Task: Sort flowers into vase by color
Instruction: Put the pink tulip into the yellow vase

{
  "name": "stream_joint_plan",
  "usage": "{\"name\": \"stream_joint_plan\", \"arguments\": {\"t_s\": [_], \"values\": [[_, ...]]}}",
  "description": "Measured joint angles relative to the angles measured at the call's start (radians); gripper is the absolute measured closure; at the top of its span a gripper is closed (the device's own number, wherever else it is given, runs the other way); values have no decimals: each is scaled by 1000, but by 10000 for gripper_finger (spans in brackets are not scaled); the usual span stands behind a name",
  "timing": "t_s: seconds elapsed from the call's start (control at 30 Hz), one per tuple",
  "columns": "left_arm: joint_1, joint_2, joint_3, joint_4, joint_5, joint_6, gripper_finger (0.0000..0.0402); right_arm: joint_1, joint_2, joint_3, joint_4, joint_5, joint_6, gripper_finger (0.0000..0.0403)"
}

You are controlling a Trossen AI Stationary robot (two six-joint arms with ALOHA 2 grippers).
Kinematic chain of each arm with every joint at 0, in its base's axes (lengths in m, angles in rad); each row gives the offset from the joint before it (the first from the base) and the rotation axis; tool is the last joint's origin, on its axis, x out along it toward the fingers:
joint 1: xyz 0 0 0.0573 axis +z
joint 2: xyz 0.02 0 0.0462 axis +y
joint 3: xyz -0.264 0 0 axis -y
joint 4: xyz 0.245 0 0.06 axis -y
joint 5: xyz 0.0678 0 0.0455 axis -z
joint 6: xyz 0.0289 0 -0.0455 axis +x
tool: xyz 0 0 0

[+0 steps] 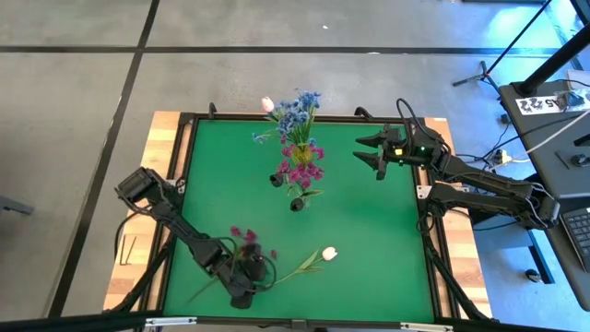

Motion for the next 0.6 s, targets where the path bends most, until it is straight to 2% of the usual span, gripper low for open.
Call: {"name": "stream_joint_plan", "arguments": {"t_s": [0.17, 0.37, 0.6], "values": [[0, -1, 1, -43, 12, 0, 195, 0, 0, 0, 0, 6, 0, 155], [-1, 0, 0, 71, 73, 1, 195, 0, 0, 0, 0, 15, 0, 155], [-3, 0, 0, 73, 68, 1, 195, 0, 0, 0, 0, 27, 0, 155]]}}
